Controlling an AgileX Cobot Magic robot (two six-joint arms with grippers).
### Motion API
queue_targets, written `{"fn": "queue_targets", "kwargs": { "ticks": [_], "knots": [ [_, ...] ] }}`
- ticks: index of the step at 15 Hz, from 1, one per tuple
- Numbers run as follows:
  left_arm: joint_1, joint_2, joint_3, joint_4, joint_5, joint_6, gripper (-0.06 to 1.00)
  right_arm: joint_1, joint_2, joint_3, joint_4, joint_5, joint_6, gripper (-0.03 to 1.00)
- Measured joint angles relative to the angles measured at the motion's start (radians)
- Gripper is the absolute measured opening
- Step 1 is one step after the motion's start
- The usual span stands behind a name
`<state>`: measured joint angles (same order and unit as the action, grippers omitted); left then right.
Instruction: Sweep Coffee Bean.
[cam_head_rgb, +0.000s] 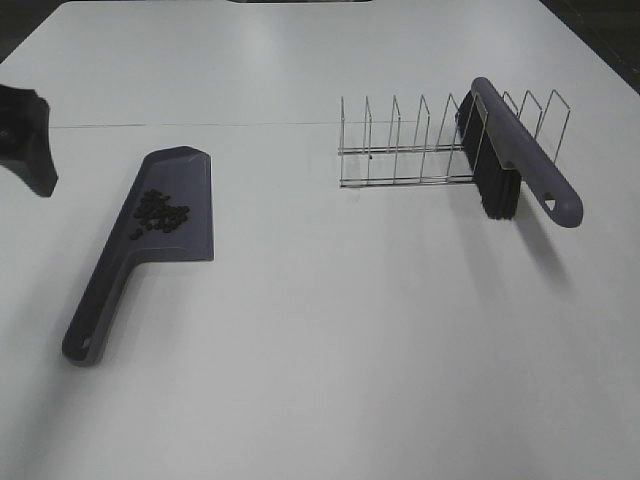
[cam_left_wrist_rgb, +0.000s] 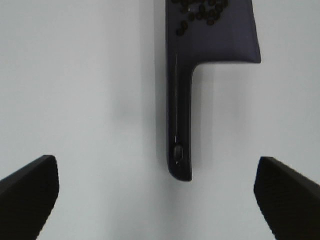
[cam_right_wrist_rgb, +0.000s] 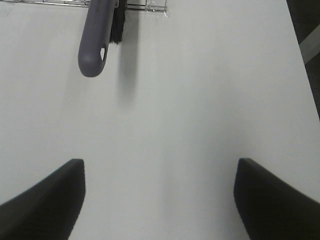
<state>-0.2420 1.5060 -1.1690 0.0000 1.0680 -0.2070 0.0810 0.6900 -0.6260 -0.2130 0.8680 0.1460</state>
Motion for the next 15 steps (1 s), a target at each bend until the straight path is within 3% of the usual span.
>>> {"fn": "queue_targets", "kwargs": {
  "ticks": [6, 13, 15],
  "knots": [
    [0.0, -0.324, 0.315, 0.0, -0.003, -0.035, 0.99, 0.0, -0.298, 0.132, 0.096, 0.134, -0.052, 0.72],
    [0.0, -0.693, 0.489, 0.0, 0.001, -0.037, 0.99, 0.0, -0.336, 0.149, 0.145, 0.196, -0.108, 0.72],
    [0.0, -0.887, 0.559, 0.008, 0.002, -0.037, 0.99, 0.0, -0.361, 0.163, 0.178, 0.223, -0.134, 0.72]
  ]
}}
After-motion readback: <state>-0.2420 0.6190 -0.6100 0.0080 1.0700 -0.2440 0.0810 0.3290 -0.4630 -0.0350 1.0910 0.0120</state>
